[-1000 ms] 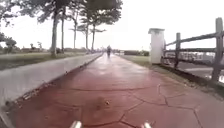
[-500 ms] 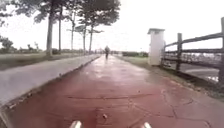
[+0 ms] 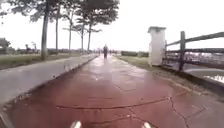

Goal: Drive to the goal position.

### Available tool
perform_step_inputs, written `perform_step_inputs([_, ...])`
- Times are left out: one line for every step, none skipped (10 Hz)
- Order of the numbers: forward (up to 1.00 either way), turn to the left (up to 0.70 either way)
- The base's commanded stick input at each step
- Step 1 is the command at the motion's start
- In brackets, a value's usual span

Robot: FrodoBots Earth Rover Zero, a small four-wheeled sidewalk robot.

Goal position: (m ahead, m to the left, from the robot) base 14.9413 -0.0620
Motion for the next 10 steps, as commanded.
perform_step_inputs([0.50, 0.00])
perform_step_inputs([0.50, 0.00])
perform_step_inputs([0.50, 0.00])
perform_step_inputs([0.50, 0.00])
perform_step_inputs([0.50, 0.00])
perform_step_inputs([0.50, 0.05])
perform_step_inputs([0.50, 0.06])
perform_step_inputs([0.50, 0.02])
perform_step_inputs([0.50, 0.05])
perform_step_inputs([0.50, 0.50])
